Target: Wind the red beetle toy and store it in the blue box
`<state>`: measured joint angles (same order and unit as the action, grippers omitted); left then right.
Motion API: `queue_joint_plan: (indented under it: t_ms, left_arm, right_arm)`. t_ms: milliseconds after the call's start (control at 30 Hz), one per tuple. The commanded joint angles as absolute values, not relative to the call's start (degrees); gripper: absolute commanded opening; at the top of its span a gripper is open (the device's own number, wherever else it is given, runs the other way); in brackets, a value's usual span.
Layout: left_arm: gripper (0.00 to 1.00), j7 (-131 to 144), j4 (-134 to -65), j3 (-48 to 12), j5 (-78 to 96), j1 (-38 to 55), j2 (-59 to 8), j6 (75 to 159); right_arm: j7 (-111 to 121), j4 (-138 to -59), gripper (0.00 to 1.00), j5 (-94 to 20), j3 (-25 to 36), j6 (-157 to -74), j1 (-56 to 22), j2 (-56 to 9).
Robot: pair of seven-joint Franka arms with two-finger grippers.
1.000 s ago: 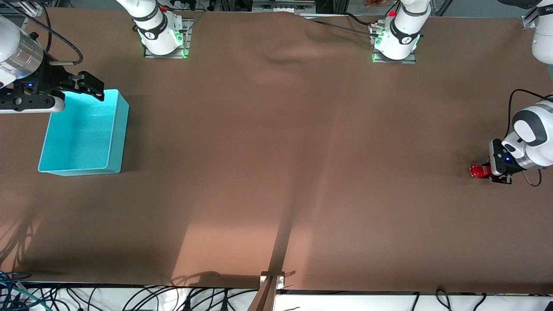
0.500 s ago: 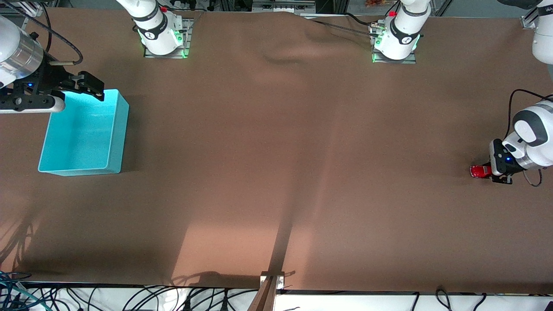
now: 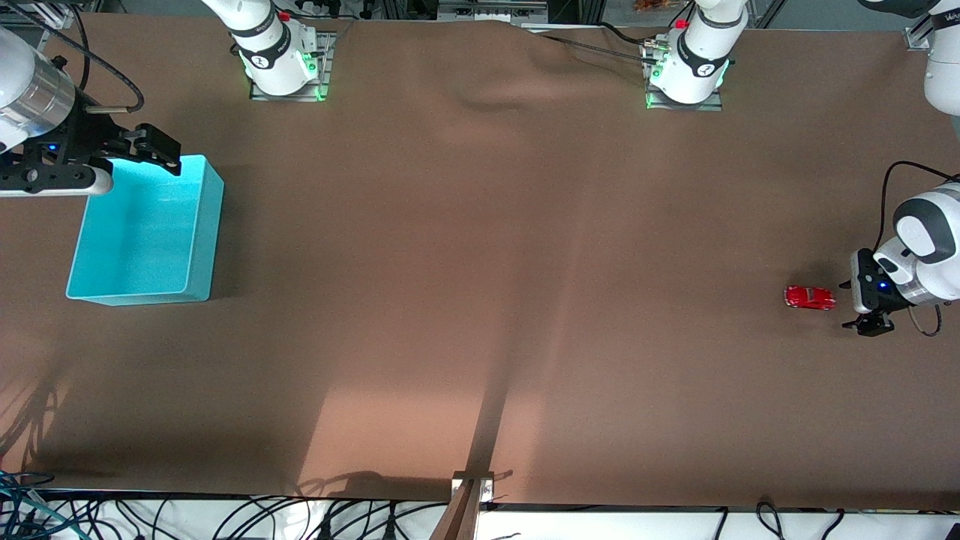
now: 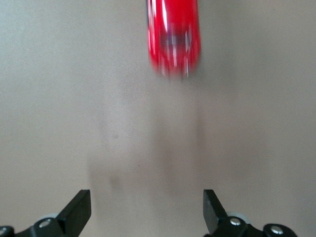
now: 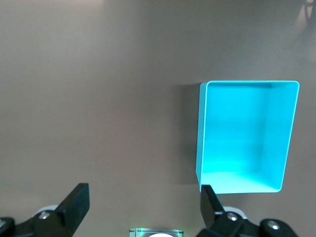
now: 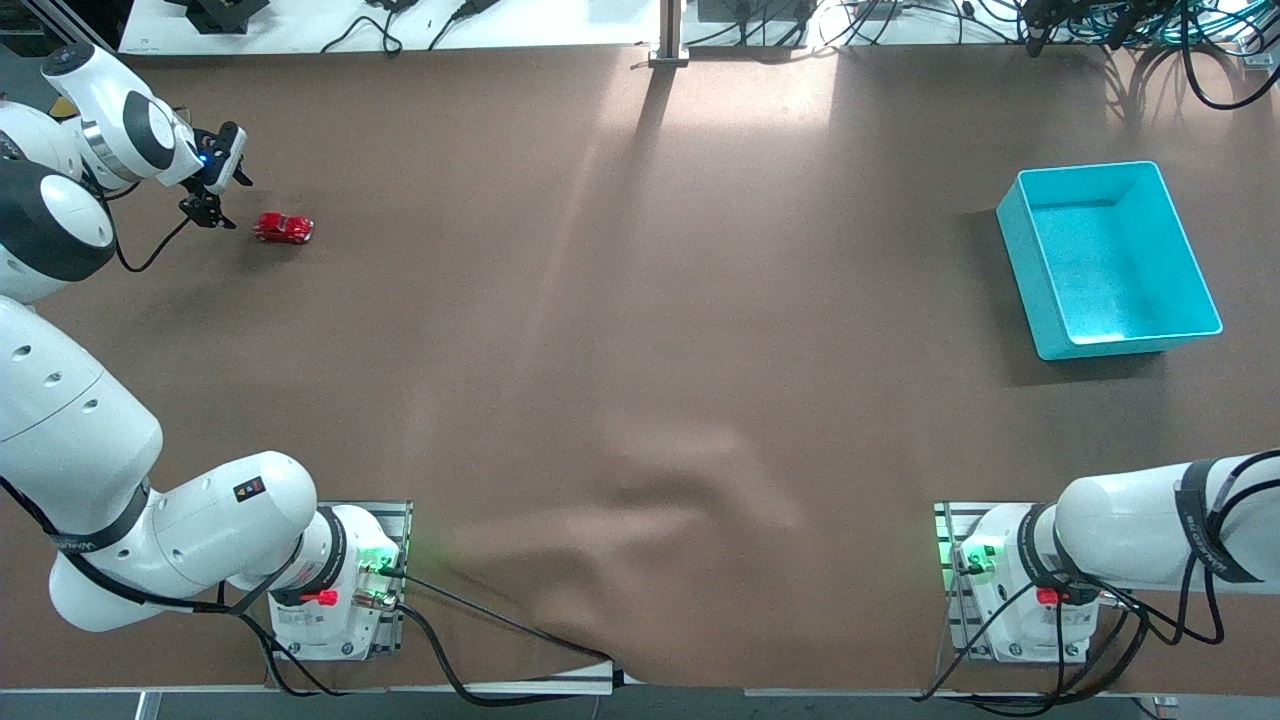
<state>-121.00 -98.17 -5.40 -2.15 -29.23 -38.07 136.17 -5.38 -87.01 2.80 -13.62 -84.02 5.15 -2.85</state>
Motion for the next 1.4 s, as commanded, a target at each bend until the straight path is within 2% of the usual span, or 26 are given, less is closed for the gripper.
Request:
queue_joint_plan:
  t_ms: [0, 200, 667, 933, 1200, 1367]
  left_arm:
    - [1.00, -121.91, -96.77, -5.27, -1.93, -29.18, -38.76, 135.09]
    - [1.00, -121.82, -95.45, -5.27, -1.32, -29.27, -38.67, 134.56]
    - [1.00, -117.52, -87.28, -5.36, -1.14, -29.27, -38.41, 126.92]
    - [1.00, -105.75, -83.06, -5.27, -1.23, -29.27, -37.18, 120.95]
    - [1.00, -89.66, -77.70, -5.36, -2.29, -27.16, -36.65, 110.31]
    - [1.00, -84.30, -76.03, -5.54, -2.20, -26.28, -35.42, 108.02]
  right_arm:
    - [-5.98, -87.63, 1.00, 1.93, -14.15, -83.76, 5.80, -1.76]
    - [-5.98, -87.63, 1.00, 1.93, -14.15, -83.76, 5.80, -1.76]
    - [-5.98, -87.63, 1.00, 1.93, -14.15, -83.67, 5.80, -1.76]
    - [-5.98, -87.63, 1.00, 1.93, -14.33, -83.76, 5.80, -1.76]
    - [-4.83, -87.45, 1.00, 1.58, -13.89, -83.76, 5.89, -2.64]
    - [-4.83, -86.92, 1.00, 1.49, -13.89, -83.58, 5.89, -2.64]
